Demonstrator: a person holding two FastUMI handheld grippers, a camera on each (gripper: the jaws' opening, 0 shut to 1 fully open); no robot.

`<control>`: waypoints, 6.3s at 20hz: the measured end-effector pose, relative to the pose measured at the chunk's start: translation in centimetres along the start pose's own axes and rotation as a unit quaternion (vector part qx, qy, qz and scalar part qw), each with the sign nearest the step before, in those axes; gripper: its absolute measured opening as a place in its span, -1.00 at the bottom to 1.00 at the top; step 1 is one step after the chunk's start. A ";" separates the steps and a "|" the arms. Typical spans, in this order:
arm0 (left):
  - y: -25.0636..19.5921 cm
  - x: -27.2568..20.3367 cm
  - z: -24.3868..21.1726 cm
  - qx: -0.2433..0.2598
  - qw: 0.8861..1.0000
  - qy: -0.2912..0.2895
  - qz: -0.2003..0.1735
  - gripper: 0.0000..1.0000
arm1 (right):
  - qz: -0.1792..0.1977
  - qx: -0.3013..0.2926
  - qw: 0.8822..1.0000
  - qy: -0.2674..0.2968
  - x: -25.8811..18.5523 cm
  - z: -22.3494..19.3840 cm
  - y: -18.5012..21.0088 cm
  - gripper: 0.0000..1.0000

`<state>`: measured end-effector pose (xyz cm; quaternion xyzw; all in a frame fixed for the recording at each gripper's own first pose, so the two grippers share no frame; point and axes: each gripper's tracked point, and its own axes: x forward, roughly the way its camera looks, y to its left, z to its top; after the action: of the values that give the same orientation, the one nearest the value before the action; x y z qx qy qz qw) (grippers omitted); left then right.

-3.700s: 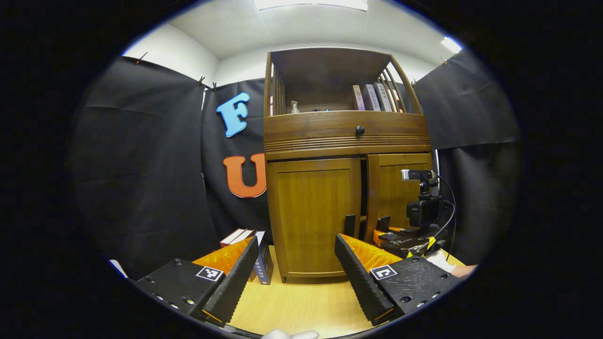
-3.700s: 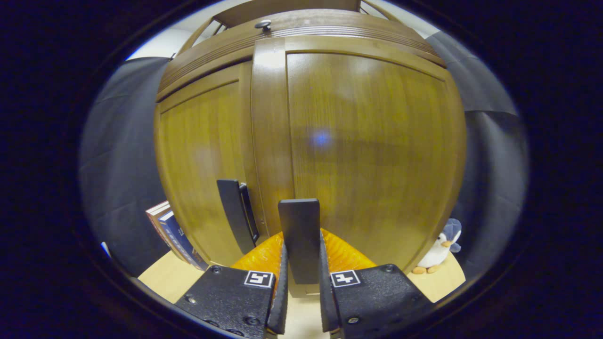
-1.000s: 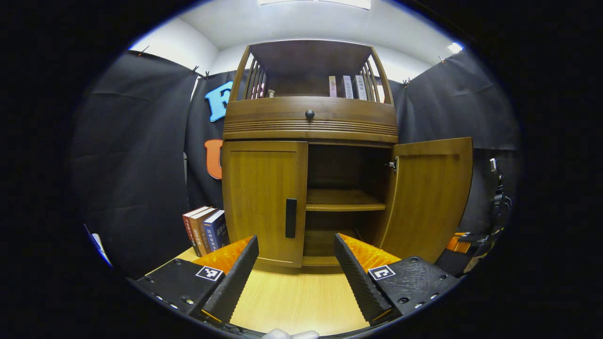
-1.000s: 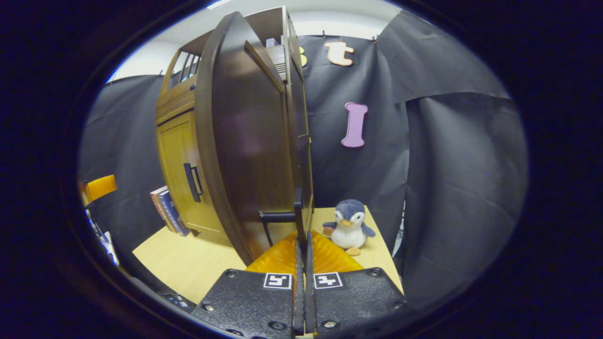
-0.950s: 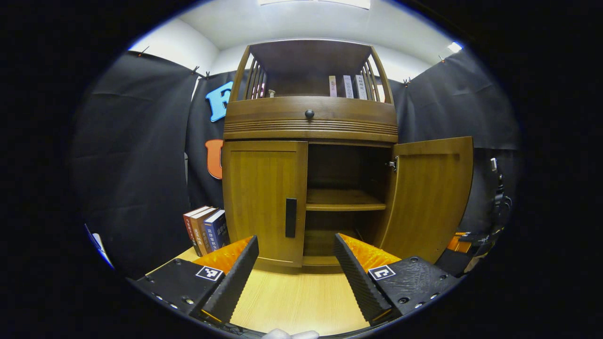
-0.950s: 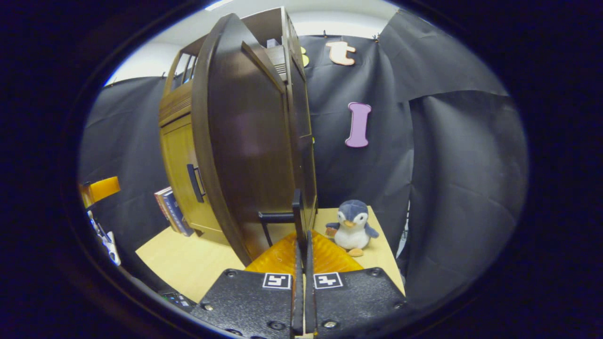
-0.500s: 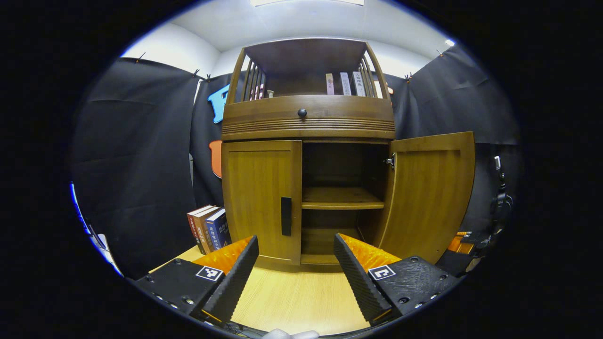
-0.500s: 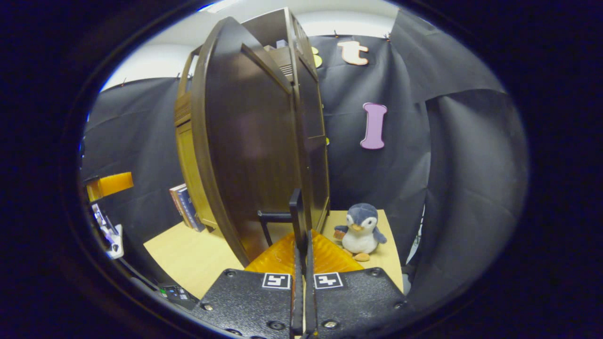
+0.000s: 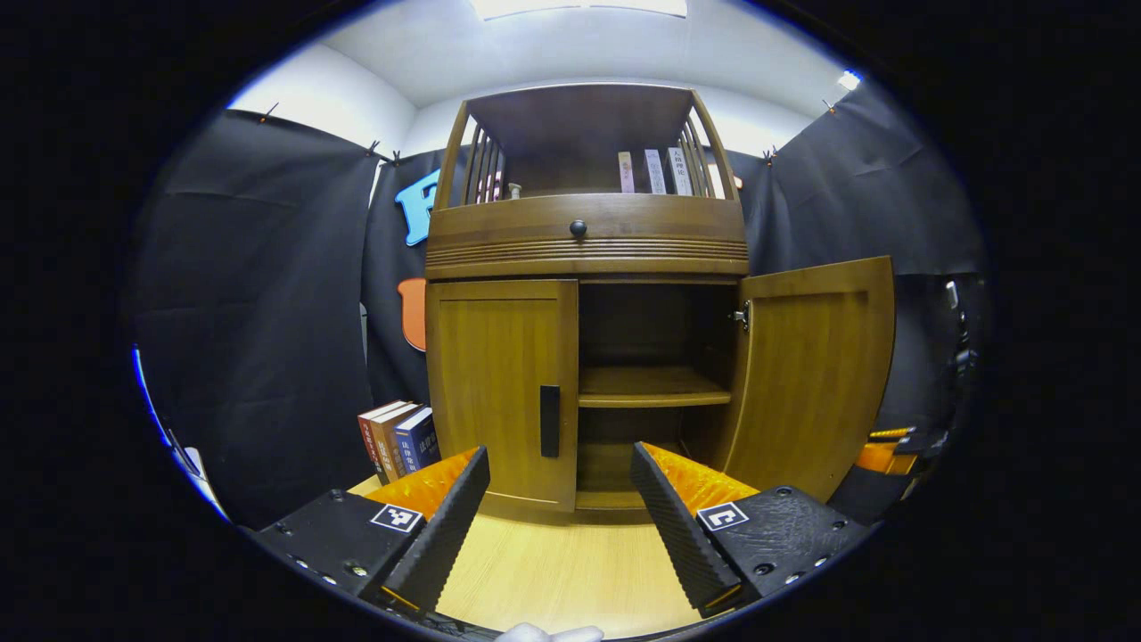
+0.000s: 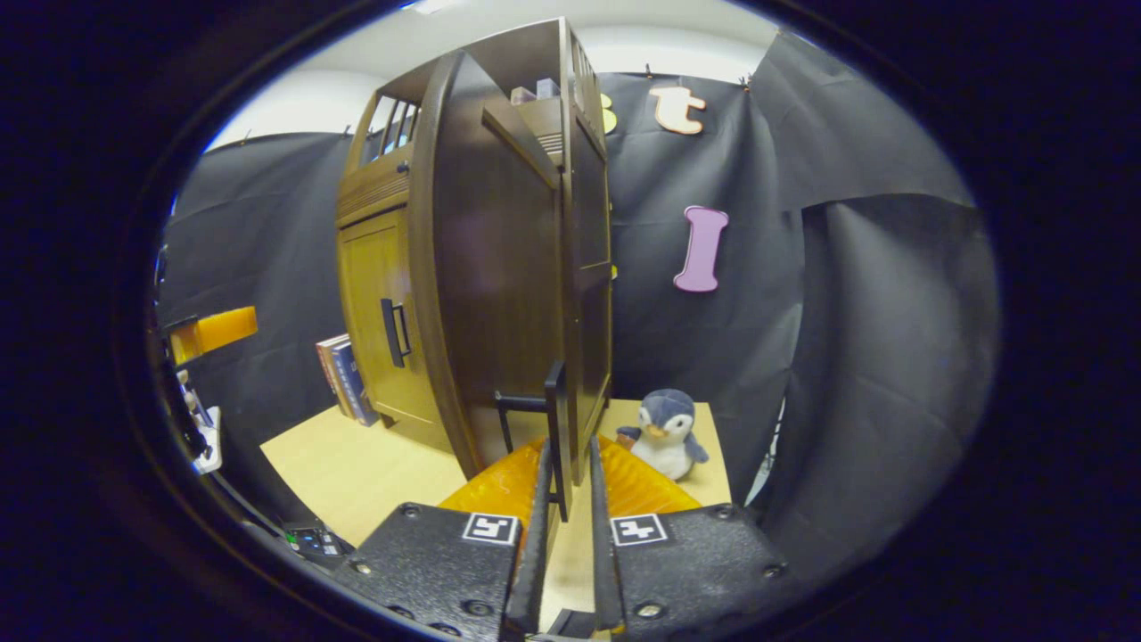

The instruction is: Open the right door of the double-door shoe cabinet with the right hand, and open the left door with the left hand.

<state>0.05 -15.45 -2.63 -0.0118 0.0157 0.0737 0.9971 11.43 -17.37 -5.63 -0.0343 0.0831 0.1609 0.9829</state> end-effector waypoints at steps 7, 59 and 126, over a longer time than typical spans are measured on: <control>5.2 2.6 -0.3 -0.008 0.999 0.008 -0.031 0.92 | -0.111 0.025 0.992 -0.062 -4.9 6.3 2.3 0.39; 1.3 28.6 -7.8 0.005 0.987 0.022 -0.157 -0.49 | -0.179 0.005 0.983 0.035 -2.5 1.7 21.1 0.99; 32.2 12.8 -9.2 0.037 0.980 0.035 -0.190 -1.00 | -0.021 -0.011 0.997 0.073 -2.5 -1.7 32.9 0.99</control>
<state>7.67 18.01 -12.88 0.0201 0.0509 -0.1186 0.9914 -1.81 12.82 -8.24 -0.0585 0.1524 0.1387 0.9768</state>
